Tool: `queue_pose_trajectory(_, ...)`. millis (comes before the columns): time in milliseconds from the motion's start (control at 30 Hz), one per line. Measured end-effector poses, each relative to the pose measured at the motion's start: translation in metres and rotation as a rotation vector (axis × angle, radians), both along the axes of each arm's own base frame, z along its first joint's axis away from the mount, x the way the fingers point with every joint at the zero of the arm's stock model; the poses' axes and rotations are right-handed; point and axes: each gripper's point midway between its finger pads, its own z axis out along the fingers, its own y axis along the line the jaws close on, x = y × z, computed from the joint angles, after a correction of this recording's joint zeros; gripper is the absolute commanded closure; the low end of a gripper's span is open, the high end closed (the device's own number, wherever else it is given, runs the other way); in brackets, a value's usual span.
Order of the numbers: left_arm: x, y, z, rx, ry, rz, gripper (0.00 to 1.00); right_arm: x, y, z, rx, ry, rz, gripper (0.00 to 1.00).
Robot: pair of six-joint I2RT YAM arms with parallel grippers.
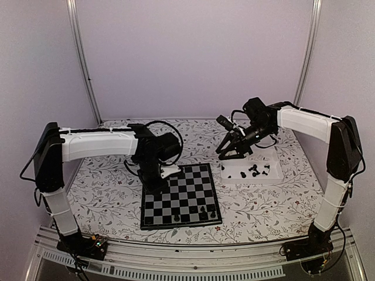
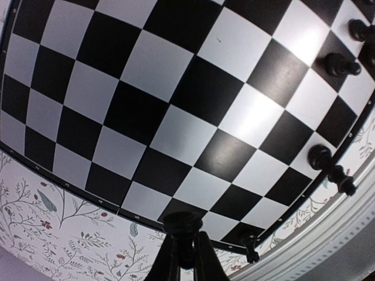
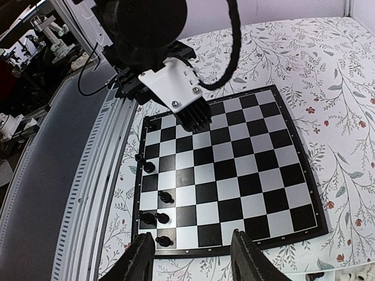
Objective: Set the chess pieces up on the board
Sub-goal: Place the chess piece on the chessboard.
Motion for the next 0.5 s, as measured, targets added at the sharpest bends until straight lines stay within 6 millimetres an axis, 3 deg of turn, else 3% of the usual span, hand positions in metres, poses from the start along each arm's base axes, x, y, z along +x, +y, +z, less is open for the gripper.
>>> queue_pose_trajectory(300,-0.002,-0.001,-0.030,0.105,0.082,-0.024,0.97,-0.004,-0.001,0.001,0.003,0.000,0.013,0.53)
queue_pose_trajectory(500,-0.009,0.000,-0.037,0.122,0.125,-0.036,0.97,-0.007,-0.003,-0.001,-0.003,0.003,0.022,0.53)
